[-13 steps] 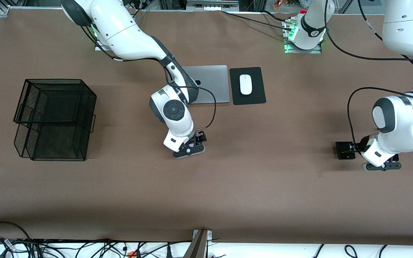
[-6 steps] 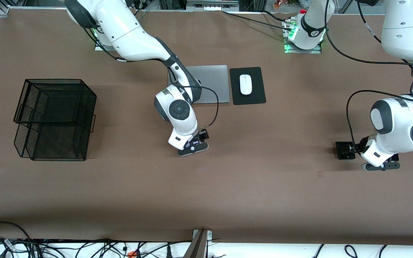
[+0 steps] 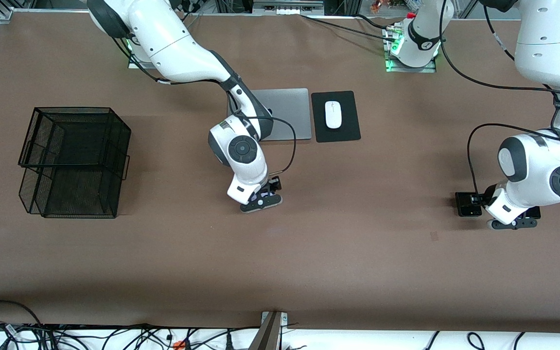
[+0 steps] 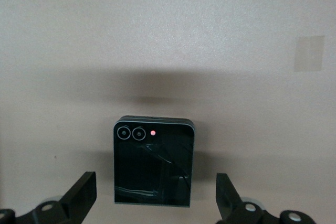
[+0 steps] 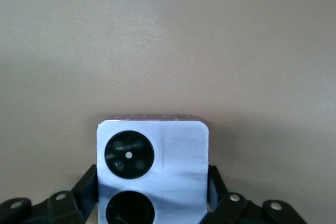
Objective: Place phones with both arms
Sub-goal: 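Lower the white phone into the organizer with the right gripper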
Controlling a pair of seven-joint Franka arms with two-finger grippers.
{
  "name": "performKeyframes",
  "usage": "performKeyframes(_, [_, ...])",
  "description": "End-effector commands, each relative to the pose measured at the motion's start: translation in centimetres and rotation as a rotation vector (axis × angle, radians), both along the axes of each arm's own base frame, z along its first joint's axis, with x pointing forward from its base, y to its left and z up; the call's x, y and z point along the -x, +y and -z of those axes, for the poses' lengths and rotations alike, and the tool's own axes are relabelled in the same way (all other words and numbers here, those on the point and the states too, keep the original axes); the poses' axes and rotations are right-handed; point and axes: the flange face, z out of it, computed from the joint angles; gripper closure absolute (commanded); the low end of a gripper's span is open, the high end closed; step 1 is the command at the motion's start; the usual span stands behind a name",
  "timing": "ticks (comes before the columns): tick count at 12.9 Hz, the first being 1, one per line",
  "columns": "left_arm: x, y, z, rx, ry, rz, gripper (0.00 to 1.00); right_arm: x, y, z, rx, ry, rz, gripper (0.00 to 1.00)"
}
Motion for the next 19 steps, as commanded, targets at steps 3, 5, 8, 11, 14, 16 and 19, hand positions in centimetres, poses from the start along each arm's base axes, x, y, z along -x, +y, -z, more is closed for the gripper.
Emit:
performKeyframes(3, [0.5,0.4,2.1,-0.009,-0.001,0.022,0.00,-4.7,-12.1,-13.9,0.075,0.129,0.207,0.82])
performKeyframes(5, [0.5,1.2,2.4,-0.013,-0.017,0.010,0.00,-5.5,-18.7,-17.7,0.111,0.175,0.281,0.82])
performKeyframes(8, [0.1,1.2,3.1,-0.014,-0.041,0.003,0.00,-7.0,-30.3,-20.2,0.179,0.193,0.313,0.82])
performKeyframes(11, [-0.2,0.7,3.0,0.002,-0.056,-0.026,0.00,-5.9,-42.0,-22.7,0.167,0.322,0.335,0.82])
performKeyframes(14, [0.1,0.4,3.4,0.024,-0.048,-0.044,0.00,-1.8,-52.6,-23.0,0.110,0.400,0.336,0.82])
performKeyframes(16, [0.4,0.7,4.1,0.025,-0.037,-0.042,0.00,1.6,-57.6,-22.1,0.076,0.418,0.328,0.82])
performKeyframes(19, [0.6,0.9,5.0,0.025,-0.023,-0.039,0.00,5.1,-61.0,-18.3,0.048,0.407,0.349,0.82])
